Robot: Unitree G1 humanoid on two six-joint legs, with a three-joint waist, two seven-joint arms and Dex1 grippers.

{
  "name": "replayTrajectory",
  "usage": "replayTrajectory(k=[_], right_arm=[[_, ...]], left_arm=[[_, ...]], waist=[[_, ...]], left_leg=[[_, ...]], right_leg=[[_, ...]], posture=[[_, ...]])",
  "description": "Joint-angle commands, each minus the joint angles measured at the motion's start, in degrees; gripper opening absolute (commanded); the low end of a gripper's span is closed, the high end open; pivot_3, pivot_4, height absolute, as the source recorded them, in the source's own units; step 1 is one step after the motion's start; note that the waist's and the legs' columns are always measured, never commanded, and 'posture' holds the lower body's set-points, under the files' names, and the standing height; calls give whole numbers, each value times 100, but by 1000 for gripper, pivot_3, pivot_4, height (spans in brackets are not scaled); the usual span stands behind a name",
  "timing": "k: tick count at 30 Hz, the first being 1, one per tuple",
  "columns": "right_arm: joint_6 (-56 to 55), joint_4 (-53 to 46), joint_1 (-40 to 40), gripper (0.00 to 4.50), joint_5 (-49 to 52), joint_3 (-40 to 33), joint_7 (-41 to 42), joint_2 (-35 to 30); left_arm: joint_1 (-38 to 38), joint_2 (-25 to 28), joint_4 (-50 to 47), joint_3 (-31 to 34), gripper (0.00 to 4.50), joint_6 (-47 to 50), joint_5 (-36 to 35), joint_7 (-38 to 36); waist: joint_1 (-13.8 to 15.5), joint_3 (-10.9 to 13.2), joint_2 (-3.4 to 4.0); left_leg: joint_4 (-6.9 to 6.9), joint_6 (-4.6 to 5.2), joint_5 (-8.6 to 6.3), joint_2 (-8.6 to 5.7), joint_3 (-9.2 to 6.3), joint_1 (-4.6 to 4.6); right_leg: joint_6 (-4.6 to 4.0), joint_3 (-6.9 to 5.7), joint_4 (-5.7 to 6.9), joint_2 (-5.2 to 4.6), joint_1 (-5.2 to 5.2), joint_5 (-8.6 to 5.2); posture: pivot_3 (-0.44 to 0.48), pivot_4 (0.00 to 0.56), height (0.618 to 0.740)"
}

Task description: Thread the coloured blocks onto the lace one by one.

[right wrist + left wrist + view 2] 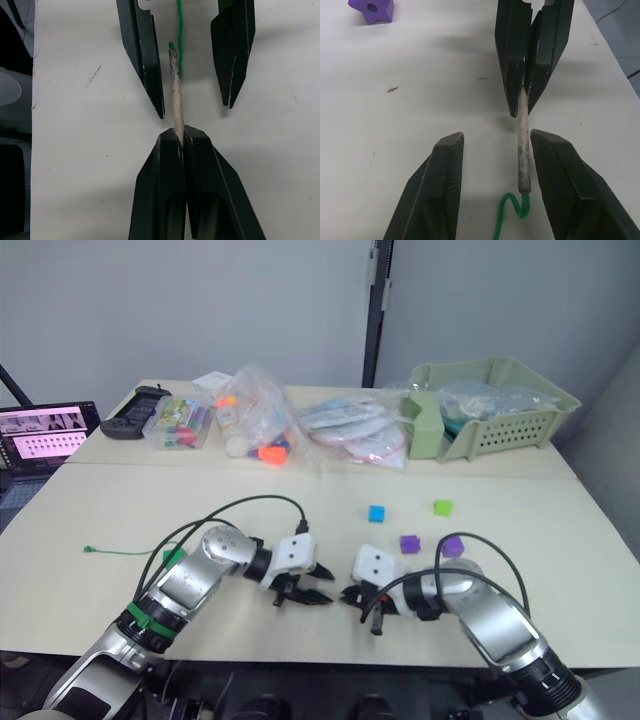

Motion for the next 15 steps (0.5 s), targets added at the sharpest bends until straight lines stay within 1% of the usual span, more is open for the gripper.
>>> replayTrajectory(k=[1,3,4,15], right_arm=[[-33,-176,-33,0,55,-94,-7,-16],[-37,-168,-35,0,56,-94,-12,-17],[-37,-163,-36,0,59,-94,-16,-16],[-10,-179,20,0,63,-76,20,-74]], left_arm=[[-7,24,-161,89,1043,13,-100,-36],[0,41,-161,90,316,20,-116,-63],[3,49,-162,91,25,23,-122,-79],[-33,60,-118,153,25,28,-156,-48]], waist=[[0,0,0],[0,0,0],[1,0,0],[0,0,0]], left_leg=[[0,0,0,0,0,0],[0,0,0,0,0,0],[0,0,0,0,0,0],[0,0,0,0,0,0]], right_leg=[[0,0,0,0,0,0],[0,0,0,0,0,0],[0,0,0,0,0,0],[0,0,0,0,0,0]], posture=[[0,150,740],[0,150,740],[0,150,740],[0,150,740]])
